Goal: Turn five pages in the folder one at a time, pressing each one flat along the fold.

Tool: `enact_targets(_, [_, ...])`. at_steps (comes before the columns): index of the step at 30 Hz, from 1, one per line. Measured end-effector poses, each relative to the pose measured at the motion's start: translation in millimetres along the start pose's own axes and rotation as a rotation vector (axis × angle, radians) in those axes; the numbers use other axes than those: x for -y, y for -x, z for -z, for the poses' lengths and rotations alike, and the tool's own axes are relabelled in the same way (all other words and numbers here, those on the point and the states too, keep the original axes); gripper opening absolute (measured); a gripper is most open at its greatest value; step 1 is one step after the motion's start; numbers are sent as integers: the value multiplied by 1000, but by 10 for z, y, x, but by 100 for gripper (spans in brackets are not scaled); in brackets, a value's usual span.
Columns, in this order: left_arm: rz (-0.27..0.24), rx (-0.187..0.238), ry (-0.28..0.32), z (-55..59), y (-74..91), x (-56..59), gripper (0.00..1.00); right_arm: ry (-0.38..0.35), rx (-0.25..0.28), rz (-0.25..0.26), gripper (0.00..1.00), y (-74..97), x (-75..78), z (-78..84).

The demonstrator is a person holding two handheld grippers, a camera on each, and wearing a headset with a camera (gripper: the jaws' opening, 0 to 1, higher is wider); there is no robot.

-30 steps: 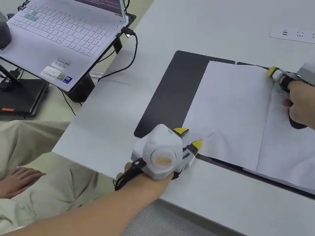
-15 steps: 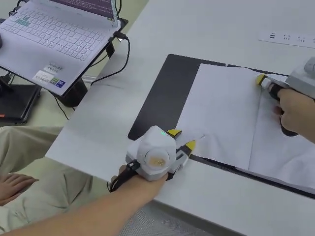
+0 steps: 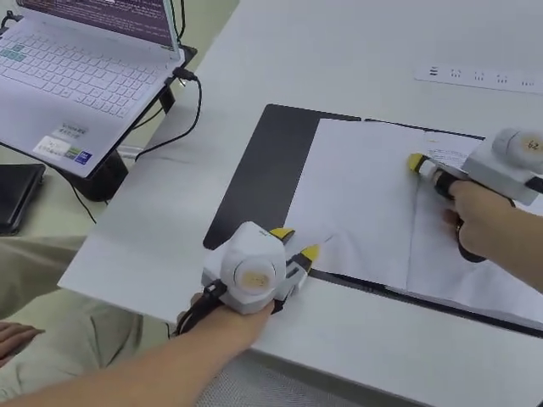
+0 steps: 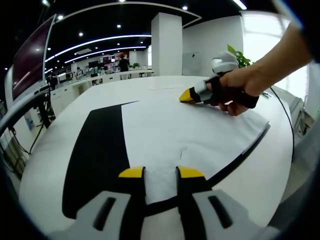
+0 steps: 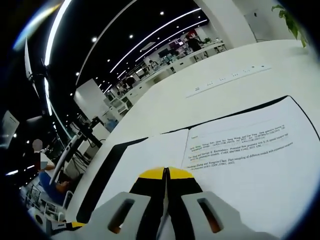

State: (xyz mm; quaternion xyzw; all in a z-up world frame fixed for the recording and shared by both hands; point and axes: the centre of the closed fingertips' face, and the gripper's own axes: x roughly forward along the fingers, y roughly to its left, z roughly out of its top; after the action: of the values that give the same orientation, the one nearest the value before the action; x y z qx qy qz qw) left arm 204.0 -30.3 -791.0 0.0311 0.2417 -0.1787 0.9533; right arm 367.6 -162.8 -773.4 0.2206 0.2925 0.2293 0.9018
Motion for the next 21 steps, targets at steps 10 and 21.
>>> enact_targets(10, [-1, 1, 2, 23, -29, -12, 23, 19, -11, -25, 0, 355, -239, 198])
enact_targets(21, [-1, 1, 2, 23, -22, -16, 23, 20, -12, -24, 0, 483, -245, 317])
